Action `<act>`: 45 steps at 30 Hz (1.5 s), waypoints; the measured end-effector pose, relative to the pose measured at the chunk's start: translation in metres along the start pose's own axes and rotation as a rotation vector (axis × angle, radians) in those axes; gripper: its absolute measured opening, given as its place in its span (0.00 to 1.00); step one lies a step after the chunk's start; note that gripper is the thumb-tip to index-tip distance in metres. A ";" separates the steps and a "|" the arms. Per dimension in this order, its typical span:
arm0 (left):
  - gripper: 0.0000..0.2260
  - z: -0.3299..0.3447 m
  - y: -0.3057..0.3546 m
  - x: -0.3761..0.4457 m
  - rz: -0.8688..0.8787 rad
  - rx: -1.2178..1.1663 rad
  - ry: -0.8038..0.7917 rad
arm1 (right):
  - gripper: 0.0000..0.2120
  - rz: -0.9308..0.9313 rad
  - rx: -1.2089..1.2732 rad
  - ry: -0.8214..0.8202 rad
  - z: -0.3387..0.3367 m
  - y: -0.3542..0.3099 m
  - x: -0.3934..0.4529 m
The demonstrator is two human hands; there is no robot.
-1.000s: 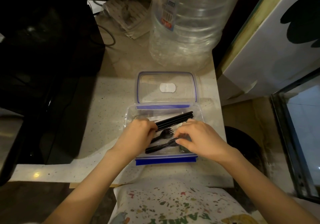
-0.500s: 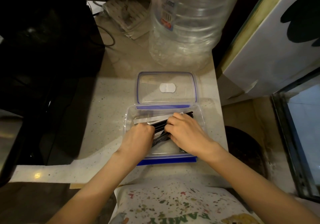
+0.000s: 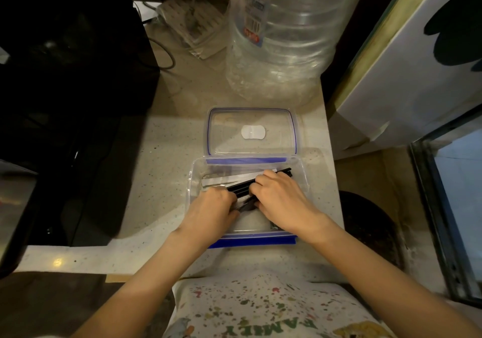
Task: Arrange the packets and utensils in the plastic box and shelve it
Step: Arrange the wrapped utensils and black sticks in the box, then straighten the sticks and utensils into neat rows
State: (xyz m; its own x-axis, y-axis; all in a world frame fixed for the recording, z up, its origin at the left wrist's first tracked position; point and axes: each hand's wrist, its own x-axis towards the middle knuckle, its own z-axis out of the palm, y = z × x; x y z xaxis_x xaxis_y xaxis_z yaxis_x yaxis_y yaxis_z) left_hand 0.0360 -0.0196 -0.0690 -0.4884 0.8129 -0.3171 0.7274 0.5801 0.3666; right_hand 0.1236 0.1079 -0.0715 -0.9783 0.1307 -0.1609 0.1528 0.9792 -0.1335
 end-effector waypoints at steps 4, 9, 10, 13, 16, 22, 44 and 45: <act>0.10 -0.005 0.001 -0.005 0.024 0.036 0.018 | 0.05 -0.037 0.102 -0.005 -0.011 0.000 -0.004; 0.06 -0.012 -0.001 -0.007 0.029 0.065 -0.005 | 0.05 0.016 0.289 -0.036 -0.016 0.000 -0.011; 0.06 -0.014 -0.002 -0.007 0.029 0.081 -0.021 | 0.06 0.024 0.316 -0.061 -0.016 -0.002 -0.011; 0.05 -0.014 -0.002 -0.005 0.063 0.111 -0.063 | 0.12 0.050 0.358 -0.151 -0.015 -0.005 -0.013; 0.05 -0.012 -0.003 -0.005 0.094 0.117 -0.103 | 0.14 0.063 0.382 -0.209 -0.014 -0.002 -0.012; 0.05 -0.009 -0.001 -0.001 0.067 0.111 -0.138 | 0.10 0.038 0.369 -0.238 -0.016 -0.002 -0.010; 0.08 -0.014 0.002 0.004 0.066 0.163 -0.196 | 0.09 0.105 0.466 -0.359 -0.022 0.004 -0.001; 0.08 -0.014 0.000 0.006 0.068 0.146 -0.199 | 0.07 0.105 0.472 -0.356 -0.022 0.005 0.000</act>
State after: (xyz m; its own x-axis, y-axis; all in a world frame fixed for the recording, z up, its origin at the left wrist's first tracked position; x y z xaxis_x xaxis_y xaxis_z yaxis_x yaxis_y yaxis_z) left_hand 0.0261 -0.0135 -0.0583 -0.3424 0.8153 -0.4670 0.8241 0.4993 0.2676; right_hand 0.1209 0.1158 -0.0506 -0.8599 0.0831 -0.5036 0.3714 0.7787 -0.5056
